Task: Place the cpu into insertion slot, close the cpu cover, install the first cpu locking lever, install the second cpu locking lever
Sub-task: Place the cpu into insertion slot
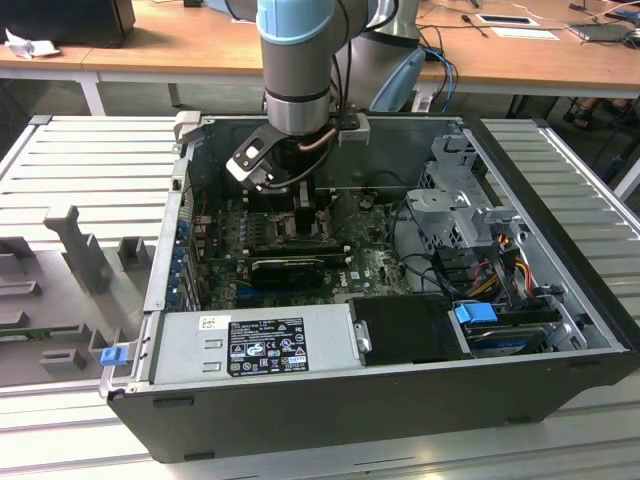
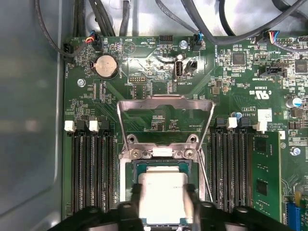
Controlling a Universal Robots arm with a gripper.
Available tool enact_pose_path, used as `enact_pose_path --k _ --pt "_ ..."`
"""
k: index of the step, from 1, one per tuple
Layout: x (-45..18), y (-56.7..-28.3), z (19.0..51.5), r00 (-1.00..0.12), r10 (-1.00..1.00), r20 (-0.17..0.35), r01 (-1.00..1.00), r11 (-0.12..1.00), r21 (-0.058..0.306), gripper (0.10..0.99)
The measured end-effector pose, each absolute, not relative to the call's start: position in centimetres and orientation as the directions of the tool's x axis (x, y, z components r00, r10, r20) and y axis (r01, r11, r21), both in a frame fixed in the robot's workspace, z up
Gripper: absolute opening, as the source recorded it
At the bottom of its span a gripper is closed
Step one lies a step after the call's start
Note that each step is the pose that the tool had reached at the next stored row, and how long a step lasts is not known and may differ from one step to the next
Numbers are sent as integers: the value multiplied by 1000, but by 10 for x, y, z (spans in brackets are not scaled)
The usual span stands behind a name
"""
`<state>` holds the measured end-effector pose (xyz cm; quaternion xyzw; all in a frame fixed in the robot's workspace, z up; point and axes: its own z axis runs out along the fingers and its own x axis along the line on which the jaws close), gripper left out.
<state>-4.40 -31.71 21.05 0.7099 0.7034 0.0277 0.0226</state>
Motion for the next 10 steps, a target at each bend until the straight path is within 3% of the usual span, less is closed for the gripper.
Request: enact_pose_path --k 1,5,7,10 --pt "-44 -317 211 9 1000 8 997 -10 71 396" --pt "-44 -317 216 9 1000 8 997 -10 71 153" --pt "-44 -317 219 9 1000 8 997 -10 71 106" --pt "-44 -317 221 9 1000 8 997 -9 71 106"
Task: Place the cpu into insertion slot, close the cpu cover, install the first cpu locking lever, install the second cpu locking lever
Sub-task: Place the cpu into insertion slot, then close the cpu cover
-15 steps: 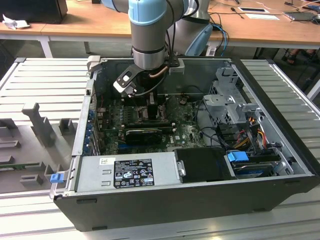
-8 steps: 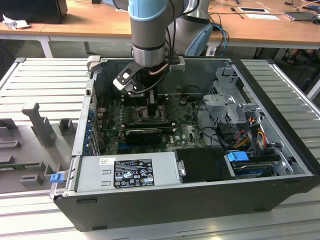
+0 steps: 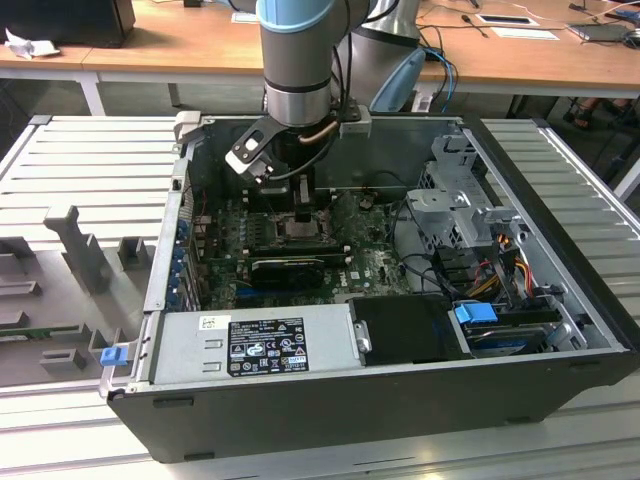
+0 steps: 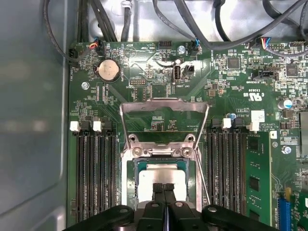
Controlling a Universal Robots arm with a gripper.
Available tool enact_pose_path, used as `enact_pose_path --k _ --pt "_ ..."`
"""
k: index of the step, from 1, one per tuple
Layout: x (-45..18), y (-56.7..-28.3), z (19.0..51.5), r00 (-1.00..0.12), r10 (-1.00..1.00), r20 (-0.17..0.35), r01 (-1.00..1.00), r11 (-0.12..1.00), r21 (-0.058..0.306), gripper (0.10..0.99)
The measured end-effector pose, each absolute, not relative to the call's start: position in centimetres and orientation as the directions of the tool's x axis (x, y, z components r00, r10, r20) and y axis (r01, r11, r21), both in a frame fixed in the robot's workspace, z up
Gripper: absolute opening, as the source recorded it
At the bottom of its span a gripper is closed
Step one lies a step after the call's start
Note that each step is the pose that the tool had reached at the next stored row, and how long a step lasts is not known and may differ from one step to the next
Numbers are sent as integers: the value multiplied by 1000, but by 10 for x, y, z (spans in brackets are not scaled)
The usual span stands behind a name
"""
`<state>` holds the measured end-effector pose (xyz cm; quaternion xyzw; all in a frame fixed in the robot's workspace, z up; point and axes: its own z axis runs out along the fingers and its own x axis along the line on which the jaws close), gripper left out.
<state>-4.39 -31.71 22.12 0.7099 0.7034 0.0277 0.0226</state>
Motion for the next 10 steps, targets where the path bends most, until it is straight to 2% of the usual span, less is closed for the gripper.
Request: enact_pose_path --k 10 --pt "-35 -319 226 10 1000 10 998 -10 67 106"
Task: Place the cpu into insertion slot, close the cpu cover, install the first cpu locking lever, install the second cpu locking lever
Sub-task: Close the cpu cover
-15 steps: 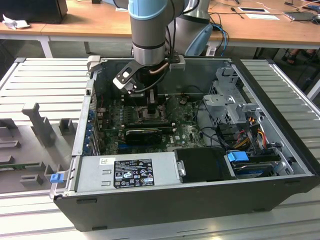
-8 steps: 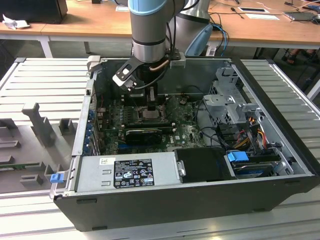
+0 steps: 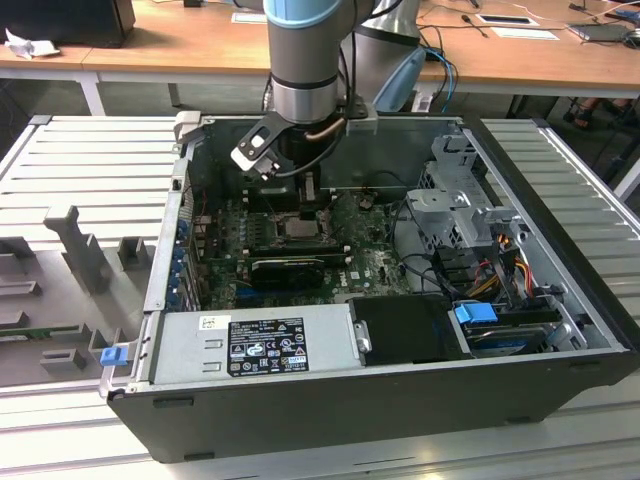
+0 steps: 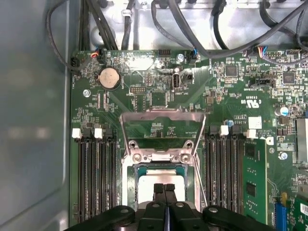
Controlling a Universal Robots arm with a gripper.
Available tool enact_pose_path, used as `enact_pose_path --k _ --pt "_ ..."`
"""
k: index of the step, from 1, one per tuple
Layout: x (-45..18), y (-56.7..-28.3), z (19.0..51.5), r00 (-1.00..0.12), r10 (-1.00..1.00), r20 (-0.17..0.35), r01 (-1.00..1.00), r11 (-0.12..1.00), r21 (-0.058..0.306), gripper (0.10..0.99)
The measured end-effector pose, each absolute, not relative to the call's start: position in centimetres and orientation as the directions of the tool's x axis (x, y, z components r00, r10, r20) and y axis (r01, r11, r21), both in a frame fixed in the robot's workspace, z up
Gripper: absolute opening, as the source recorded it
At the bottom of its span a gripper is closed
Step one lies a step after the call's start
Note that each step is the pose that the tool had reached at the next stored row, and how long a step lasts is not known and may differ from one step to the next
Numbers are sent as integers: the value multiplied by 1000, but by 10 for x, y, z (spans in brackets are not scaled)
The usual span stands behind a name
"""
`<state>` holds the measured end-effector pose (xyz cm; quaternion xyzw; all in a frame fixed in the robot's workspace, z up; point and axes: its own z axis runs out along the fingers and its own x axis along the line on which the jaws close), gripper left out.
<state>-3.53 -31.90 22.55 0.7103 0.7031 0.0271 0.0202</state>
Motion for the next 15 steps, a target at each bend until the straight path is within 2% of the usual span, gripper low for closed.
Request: enact_pose_path --k 15 --pt "-33 -319 243 10 1000 10 998 -10 63 106"
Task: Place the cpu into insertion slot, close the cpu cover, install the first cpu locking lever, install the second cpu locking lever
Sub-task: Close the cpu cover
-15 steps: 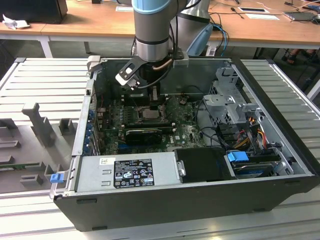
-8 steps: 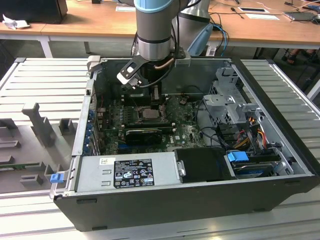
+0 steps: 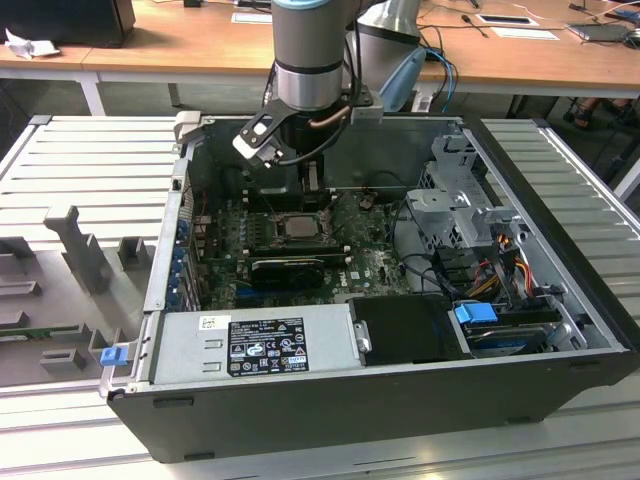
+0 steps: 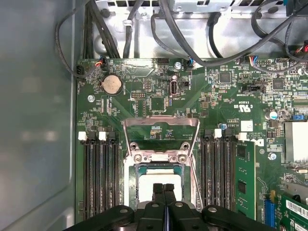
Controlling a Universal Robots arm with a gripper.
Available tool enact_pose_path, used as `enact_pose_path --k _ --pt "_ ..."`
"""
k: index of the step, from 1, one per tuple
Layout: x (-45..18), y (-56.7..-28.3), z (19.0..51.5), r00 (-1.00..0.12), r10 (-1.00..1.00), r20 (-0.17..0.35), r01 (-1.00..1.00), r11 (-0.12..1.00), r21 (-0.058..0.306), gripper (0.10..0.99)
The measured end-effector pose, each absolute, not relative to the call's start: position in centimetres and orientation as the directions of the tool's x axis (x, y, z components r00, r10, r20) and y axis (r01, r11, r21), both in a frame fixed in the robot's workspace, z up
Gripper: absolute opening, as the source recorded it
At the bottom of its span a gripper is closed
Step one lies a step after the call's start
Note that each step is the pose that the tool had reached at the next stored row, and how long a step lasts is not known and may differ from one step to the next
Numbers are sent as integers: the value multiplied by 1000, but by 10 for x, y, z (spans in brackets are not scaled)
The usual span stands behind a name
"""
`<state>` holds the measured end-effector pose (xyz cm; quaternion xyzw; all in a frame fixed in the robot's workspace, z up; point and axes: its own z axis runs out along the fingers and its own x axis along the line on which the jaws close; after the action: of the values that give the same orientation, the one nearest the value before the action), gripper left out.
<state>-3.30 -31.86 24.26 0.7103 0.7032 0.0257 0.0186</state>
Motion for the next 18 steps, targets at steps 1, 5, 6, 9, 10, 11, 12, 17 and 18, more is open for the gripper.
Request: enact_pose_path --k 1,5,6,9,10,11,12,17,18 --pt "-33 -319 243 10 1000 10 998 -10 63 106" --pt "-33 -318 245 10 1000 10 998 -10 63 106" --pt "-33 -318 245 10 1000 10 998 -10 63 106" --pt "-33 -318 247 10 1000 10 998 -10 63 106" --pt "-33 -318 247 10 1000 9 998 -10 63 106" --pt "-33 -318 247 10 1000 9 998 -10 63 106" --pt "-33 -318 248 10 1000 9 998 -10 63 106" --pt "-33 -318 250 10 1000 9 998 -10 63 106" --pt "-33 -318 250 10 1000 9 998 -10 63 106"
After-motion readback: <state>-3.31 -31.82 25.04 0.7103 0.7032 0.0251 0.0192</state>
